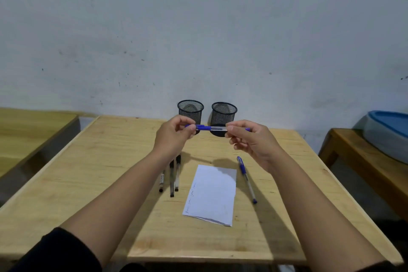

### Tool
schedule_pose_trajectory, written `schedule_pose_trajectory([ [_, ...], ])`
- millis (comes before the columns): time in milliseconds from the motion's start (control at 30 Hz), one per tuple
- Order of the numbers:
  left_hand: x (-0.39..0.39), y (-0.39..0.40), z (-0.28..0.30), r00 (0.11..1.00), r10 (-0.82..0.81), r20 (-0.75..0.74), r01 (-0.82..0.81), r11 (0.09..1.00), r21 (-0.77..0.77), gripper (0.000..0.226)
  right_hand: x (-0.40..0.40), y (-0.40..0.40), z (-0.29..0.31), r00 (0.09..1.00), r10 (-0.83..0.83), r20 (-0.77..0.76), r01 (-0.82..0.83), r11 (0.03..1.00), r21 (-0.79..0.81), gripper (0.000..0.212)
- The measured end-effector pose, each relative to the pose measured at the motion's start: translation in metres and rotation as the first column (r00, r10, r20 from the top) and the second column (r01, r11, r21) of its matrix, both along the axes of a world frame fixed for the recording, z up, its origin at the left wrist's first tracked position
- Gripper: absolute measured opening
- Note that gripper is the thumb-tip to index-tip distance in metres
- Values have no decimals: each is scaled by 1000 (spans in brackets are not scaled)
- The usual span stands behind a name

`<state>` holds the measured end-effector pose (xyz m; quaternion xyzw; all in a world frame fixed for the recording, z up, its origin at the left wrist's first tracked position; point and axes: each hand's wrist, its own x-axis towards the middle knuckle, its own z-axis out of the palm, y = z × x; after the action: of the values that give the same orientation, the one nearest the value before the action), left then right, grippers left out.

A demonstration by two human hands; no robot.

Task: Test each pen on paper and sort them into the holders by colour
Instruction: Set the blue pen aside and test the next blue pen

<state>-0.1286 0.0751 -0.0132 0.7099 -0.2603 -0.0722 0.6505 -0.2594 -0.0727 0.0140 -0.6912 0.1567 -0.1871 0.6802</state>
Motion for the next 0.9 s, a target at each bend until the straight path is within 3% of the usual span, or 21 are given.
schedule_pose_trajectory([
  [100,-13,4,-8,997,-74,-1,74,997,21,11,4,15,-13,999,6,46,-11,993,115,10],
  [433,-10,10,6,960,-279,31,277,958,70,13,10,48,-35,968,-106,229,123,990,-62,14],
  [500,1,13,4,979,-204,30,200,976,90,18,5,43,-31,949,-171,266,187,982,-35,14],
  [600,37,36,-5,985,170,13,-170,977,130,13,-20,8,-25,898,-314,309,324,946,20,18],
  [633,43,42,-8,977,207,39,-211,960,182,8,-28,-1,-25,898,-320,303,332,943,10,18],
  [733,28,24,-19,984,33,176,-93,934,345,6,-26,-1,-32,947,-223,233,238,971,-36,15],
  [800,12,1,-34,980,-78,183,-5,909,416,6,-18,9,-39,974,-158,159,167,985,-45,12],
  [900,9,-24,-61,985,-85,150,2,876,483,8,-18,14,-52,985,-147,91,148,989,1,12],
])
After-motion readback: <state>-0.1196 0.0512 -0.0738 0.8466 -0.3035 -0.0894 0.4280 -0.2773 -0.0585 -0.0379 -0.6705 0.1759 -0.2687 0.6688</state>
